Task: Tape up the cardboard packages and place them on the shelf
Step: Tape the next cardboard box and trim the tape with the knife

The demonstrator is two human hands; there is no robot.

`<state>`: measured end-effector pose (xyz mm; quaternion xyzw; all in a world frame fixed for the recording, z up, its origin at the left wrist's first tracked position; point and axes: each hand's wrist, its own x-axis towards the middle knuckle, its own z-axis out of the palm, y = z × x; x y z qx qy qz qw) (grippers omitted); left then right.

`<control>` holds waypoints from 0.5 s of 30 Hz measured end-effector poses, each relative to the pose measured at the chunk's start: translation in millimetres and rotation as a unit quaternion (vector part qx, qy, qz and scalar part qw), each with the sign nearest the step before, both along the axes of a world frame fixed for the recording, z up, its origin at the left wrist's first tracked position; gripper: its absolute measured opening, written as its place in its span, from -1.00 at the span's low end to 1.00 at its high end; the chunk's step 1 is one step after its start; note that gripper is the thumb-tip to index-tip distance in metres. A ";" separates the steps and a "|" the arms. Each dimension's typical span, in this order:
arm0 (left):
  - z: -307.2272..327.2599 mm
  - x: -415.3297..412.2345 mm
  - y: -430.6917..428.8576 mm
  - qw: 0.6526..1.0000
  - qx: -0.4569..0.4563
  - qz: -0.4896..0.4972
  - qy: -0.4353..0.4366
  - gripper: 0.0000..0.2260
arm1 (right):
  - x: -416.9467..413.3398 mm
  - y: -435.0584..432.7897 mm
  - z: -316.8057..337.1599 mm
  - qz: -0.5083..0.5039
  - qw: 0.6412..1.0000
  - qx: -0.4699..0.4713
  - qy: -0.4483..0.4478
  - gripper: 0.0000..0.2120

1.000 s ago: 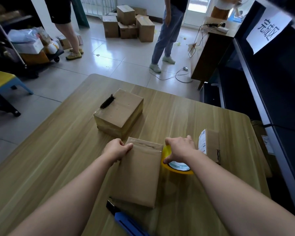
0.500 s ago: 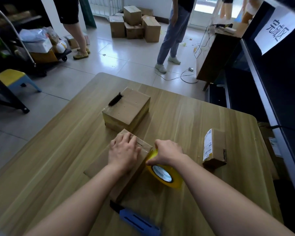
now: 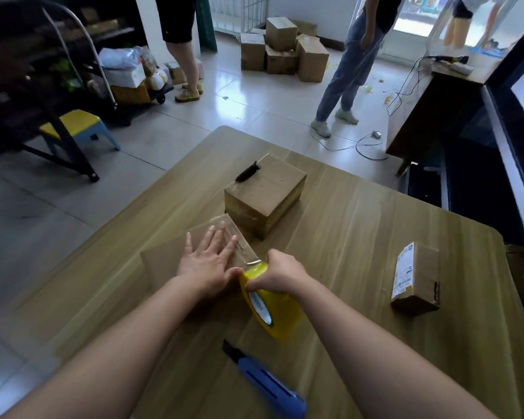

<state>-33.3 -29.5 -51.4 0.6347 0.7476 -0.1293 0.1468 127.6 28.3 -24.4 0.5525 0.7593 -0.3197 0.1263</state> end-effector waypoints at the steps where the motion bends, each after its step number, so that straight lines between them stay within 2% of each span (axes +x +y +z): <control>1: -0.6 -2.2 -4.4 1.000 0.008 0.006 0.001 -0.36 | -5.0 -2.1 -0.2 0.001 1.000 -0.010 0.008 -0.21; 7: -4.8 -26.5 -20.6 1.000 -0.003 0.015 -0.021 -0.34 | -22.4 -8.5 2.5 -0.015 0.997 -0.052 0.048 -0.09; 11: -4.8 -25.2 -23.9 0.999 0.008 0.047 -0.014 -0.38 | -24.7 -8.6 5.9 -0.033 0.992 -0.090 0.079 -0.09; 13: -2.2 -15.1 -27.9 0.996 0.043 0.080 -0.016 -0.39 | -25.8 -9.3 7.1 -0.038 0.991 -0.099 0.087 -0.11; 15: 1.0 -6.9 -36.3 0.985 0.137 0.098 -0.026 -0.41 | -26.8 -9.4 6.8 -0.042 0.990 -0.098 0.089 -0.13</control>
